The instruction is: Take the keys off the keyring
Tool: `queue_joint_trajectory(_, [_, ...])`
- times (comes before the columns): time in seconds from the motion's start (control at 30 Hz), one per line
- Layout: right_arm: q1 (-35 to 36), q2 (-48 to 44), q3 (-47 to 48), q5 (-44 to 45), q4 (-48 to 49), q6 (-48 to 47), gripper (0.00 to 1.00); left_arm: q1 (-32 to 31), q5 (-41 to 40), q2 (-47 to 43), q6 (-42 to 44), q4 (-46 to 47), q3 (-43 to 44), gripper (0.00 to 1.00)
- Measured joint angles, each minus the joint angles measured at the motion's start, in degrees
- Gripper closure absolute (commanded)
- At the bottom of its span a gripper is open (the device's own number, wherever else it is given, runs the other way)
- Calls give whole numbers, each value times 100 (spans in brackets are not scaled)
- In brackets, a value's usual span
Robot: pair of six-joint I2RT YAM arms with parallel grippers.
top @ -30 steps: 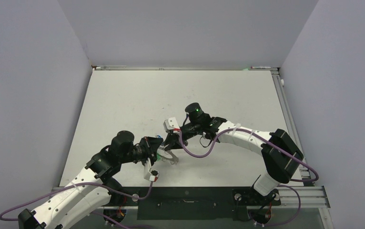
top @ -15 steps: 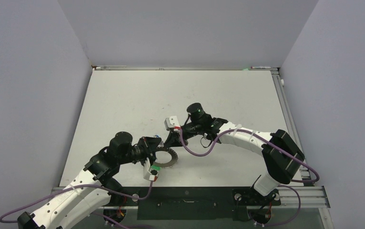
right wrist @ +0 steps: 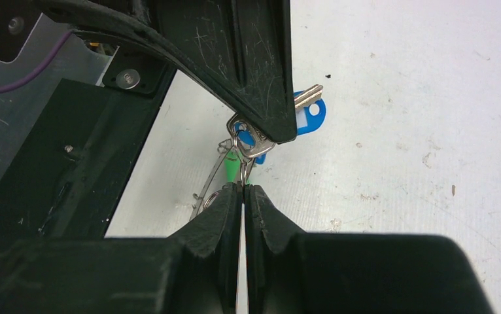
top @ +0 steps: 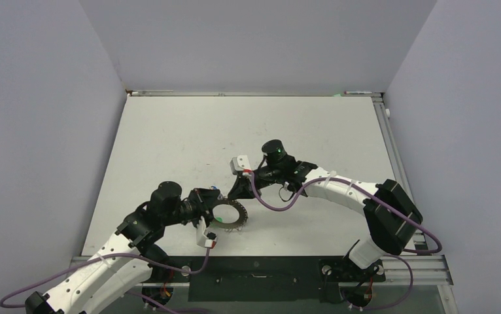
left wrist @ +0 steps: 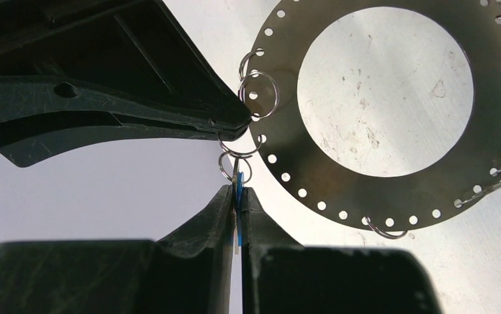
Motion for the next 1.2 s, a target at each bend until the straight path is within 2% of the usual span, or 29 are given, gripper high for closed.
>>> queue_joint_trajectory(0.27, [-2, -4, -55, 0, 63, 7, 94, 37, 4, 111, 28, 9, 0, 100])
queue_joint_trajectory(0.3, [-2, -4, -76, 0, 68, 4, 87, 37, 4, 149, 28, 24, 0, 100])
queue_joint_trajectory(0.37, [-2, -4, -105, 2, 72, -2, 67, 39, 4, 219, 39, 70, 2, 100])
queue_joint_trajectory(0.5, [-2, -4, -129, -2, 149, 20, 58, 44, 7, 413, 87, 133, 17, 100])
queue_joint_trajectory(0.93, [-2, -4, -129, 0, 188, 37, 58, 63, 129, 518, 278, 249, 87, 100])
queue_joint_trajectory(1.2, [9, -4, -227, 127, 649, 415, 59, 63, 133, 514, 275, 249, 140, 100])
